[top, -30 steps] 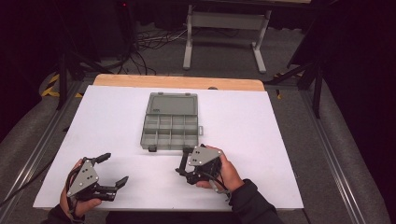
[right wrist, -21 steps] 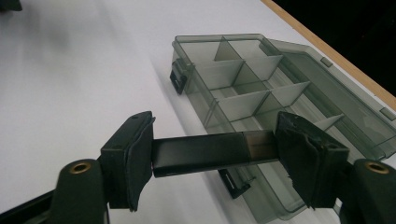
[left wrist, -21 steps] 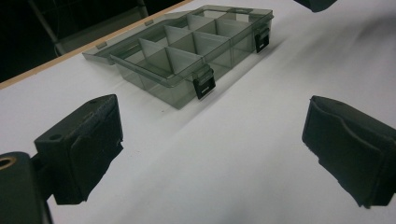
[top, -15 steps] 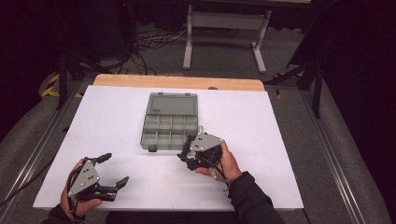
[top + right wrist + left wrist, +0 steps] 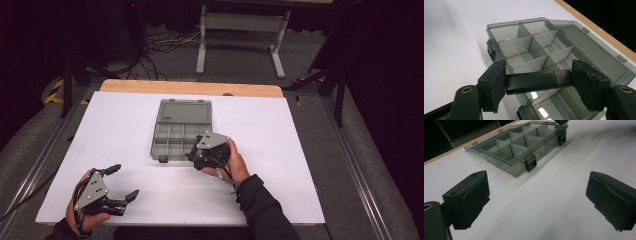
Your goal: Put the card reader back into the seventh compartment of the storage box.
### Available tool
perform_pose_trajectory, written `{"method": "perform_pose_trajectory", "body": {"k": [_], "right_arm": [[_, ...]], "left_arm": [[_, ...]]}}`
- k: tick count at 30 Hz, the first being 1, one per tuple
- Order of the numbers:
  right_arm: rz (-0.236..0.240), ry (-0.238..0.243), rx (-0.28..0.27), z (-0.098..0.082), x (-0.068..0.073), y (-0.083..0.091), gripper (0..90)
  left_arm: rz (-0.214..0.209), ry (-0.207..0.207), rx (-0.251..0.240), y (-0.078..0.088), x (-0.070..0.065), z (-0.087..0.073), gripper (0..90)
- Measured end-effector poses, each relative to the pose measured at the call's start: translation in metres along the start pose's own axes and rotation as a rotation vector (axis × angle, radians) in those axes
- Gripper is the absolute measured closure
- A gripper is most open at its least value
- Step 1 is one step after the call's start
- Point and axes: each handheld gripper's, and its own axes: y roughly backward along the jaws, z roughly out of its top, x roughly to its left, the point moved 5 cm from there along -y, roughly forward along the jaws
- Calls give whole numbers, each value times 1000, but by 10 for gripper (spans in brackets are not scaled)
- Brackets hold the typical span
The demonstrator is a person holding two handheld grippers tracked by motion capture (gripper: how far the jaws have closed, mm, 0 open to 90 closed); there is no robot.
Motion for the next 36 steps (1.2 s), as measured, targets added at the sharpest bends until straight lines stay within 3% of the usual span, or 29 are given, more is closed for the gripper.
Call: {"method": "perform_pose_trajectory", "body": {"k": [14,20,36], "right_arm": [[-17,-27,51,7,-5,-24,304],[-14,-55,51,6,-8,-27,304],[-11,-66,47,6,-7,-28,315]], "left_arm": [[-7,-2,10,0,0,-1,58],[-6,-10,14,0,-1,-1,57],[-9,-1,11,-1,-1,-1,58]]}}
